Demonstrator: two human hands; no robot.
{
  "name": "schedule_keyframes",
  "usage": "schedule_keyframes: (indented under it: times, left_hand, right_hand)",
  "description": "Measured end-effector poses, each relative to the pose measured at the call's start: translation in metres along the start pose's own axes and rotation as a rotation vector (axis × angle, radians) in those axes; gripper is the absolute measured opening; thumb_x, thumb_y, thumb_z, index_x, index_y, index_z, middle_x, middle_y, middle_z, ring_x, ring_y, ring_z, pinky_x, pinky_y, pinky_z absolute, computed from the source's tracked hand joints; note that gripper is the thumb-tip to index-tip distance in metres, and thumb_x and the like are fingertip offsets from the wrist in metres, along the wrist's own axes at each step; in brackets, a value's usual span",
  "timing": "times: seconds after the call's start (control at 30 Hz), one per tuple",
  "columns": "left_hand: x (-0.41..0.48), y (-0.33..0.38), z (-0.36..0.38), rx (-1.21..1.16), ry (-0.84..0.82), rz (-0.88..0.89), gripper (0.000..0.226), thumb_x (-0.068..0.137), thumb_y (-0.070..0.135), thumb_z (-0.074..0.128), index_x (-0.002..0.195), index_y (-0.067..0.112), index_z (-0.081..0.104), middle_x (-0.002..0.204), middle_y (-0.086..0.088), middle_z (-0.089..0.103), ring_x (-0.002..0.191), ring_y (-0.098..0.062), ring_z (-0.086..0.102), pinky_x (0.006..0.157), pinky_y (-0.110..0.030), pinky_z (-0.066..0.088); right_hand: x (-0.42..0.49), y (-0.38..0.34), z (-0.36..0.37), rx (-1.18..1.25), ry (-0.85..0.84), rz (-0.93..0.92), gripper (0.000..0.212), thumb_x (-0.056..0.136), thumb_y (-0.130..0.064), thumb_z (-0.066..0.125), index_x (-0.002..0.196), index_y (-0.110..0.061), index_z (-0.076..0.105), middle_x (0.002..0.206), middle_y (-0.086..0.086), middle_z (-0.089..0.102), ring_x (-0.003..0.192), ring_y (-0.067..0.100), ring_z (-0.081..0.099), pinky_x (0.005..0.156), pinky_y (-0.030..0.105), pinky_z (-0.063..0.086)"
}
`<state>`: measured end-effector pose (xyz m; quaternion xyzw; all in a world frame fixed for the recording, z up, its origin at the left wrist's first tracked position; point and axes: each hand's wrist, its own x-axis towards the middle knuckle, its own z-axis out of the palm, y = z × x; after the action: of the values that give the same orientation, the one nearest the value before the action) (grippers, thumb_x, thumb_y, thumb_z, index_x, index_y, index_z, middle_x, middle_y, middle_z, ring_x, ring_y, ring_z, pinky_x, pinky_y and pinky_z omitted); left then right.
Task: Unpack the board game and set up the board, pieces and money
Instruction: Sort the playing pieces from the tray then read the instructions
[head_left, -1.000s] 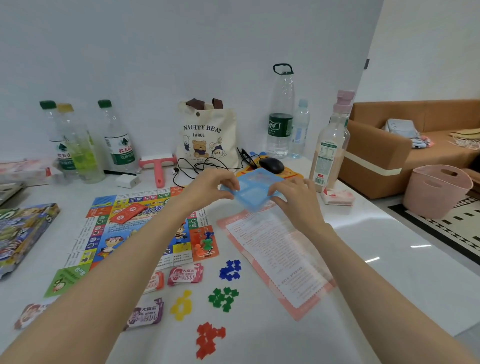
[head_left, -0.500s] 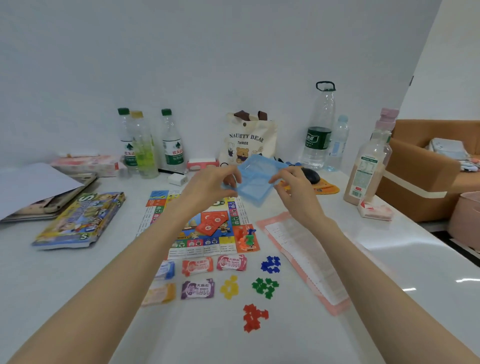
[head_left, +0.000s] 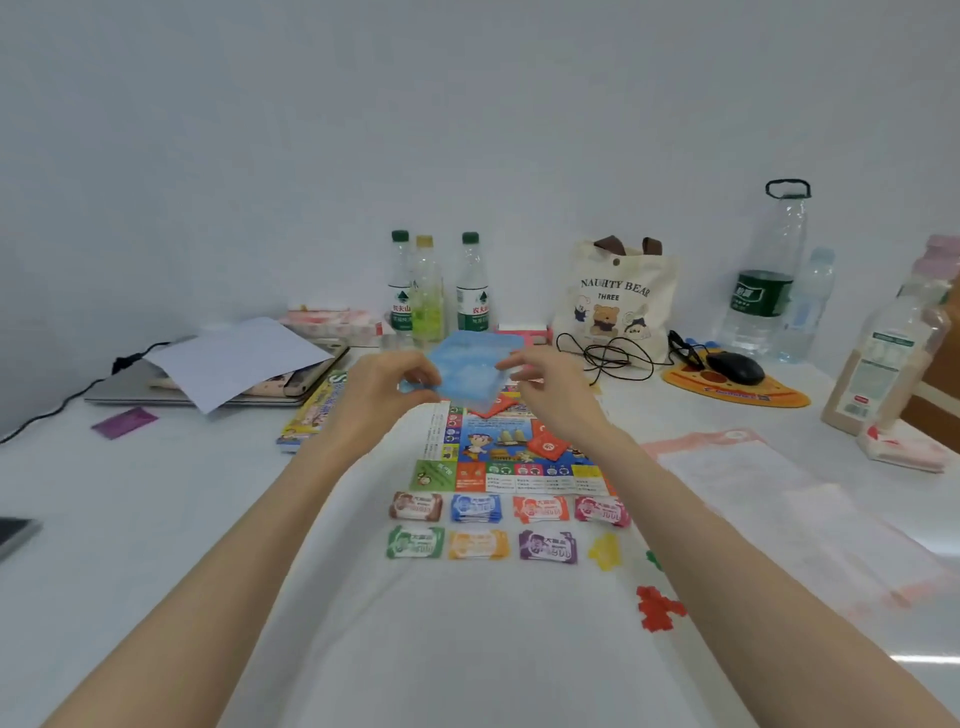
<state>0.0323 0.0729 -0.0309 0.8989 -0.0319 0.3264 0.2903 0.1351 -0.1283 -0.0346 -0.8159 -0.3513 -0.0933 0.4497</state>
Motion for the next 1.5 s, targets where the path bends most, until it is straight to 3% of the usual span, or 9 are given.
schedule_keyframes:
  times: [0.17,0.27,0.43,0.5,0.57,0.67,1.07,1.2,1.5]
  left_hand:
    - [-0.026,-0.038,-0.030,-0.002,0.047,-0.071,0.019,0.071,0.001,0.079,0.082,0.014,0.071,0.079,0.010,0.067,0.077,0.004,0.059,0.074,-0.012,0.044]
    - [-0.036,-0.063,-0.041,0.011,0.067,-0.122,0.020,0.072,-0.001,0.078,0.081,0.015,0.069,0.080,0.014,0.065,0.077,0.011,0.056,0.072,-0.007,0.041]
    - [-0.047,-0.093,-0.051,0.027,0.082,-0.178,0.016,0.072,-0.002,0.078,0.078,0.010,0.069,0.076,0.016,0.063,0.077,0.014,0.052,0.069,-0.006,0.036]
    - [-0.049,-0.103,-0.054,0.014,0.090,-0.206,0.017,0.073,-0.003,0.077,0.078,0.010,0.068,0.078,0.016,0.061,0.080,0.012,0.052,0.070,-0.006,0.038]
    - [-0.050,-0.110,-0.055,0.023,0.086,-0.205,0.016,0.073,-0.004,0.076,0.078,0.008,0.068,0.078,0.016,0.060,0.082,0.013,0.051,0.070,-0.005,0.038]
    - [-0.049,-0.122,-0.054,0.033,0.080,-0.221,0.016,0.072,-0.005,0.076,0.078,0.008,0.068,0.078,0.013,0.062,0.082,0.013,0.052,0.071,-0.004,0.037]
    - [-0.045,-0.141,-0.050,0.057,-0.004,-0.297,0.020,0.074,0.001,0.078,0.079,0.018,0.067,0.081,0.007,0.067,0.082,-0.010,0.061,0.070,-0.006,0.038]
    - [-0.045,-0.139,-0.053,0.067,-0.023,-0.321,0.017,0.076,0.005,0.078,0.084,0.018,0.071,0.085,0.008,0.068,0.087,-0.012,0.060,0.078,-0.023,0.043]
    - [-0.038,-0.118,-0.055,0.142,0.019,-0.260,0.014,0.084,0.030,0.072,0.097,0.026,0.072,0.096,0.018,0.067,0.088,0.006,0.055,0.078,-0.024,0.042]
  right_hand:
    - [0.010,-0.024,0.053,-0.025,-0.068,-0.038,0.039,0.091,0.008,0.043,0.117,-0.010,0.066,0.129,0.007,0.060,0.097,0.009,0.065,0.073,0.015,0.046]
    - [0.015,-0.031,0.079,0.035,-0.114,-0.004,0.040,0.092,0.009,0.041,0.121,-0.006,0.064,0.129,0.009,0.061,0.060,-0.017,0.052,0.055,0.006,0.039]
    - [0.025,-0.036,0.114,0.083,-0.219,0.118,0.044,0.093,0.005,0.038,0.128,-0.011,0.060,0.126,0.017,0.062,0.043,-0.007,0.050,0.040,0.010,0.033]
    - [0.030,-0.035,0.125,0.065,-0.256,0.140,0.046,0.093,0.005,0.038,0.132,-0.011,0.056,0.131,0.016,0.059,0.068,-0.018,0.058,0.048,0.006,0.038]
    - [0.033,-0.036,0.136,0.042,-0.296,0.144,0.048,0.092,0.005,0.038,0.135,-0.009,0.054,0.138,0.012,0.054,0.115,0.003,0.059,0.076,0.011,0.048]
    - [0.038,-0.035,0.149,-0.008,-0.340,0.150,0.051,0.091,0.005,0.040,0.139,-0.008,0.049,0.143,0.010,0.050,0.131,0.019,0.047,0.107,0.027,0.038]
    - [0.044,-0.029,0.165,-0.108,-0.437,0.152,0.056,0.092,0.003,0.039,0.145,-0.015,0.042,0.150,0.008,0.041,0.131,0.022,0.047,0.106,0.027,0.034]
    - [0.044,-0.029,0.165,-0.099,-0.448,0.150,0.058,0.091,0.004,0.038,0.145,-0.015,0.041,0.150,0.007,0.041,0.133,0.022,0.044,0.108,0.027,0.032]
    - [0.044,-0.037,0.134,-0.026,-0.350,0.132,0.059,0.090,0.007,0.035,0.144,-0.015,0.043,0.146,0.003,0.046,0.130,0.018,0.047,0.098,0.025,0.041]
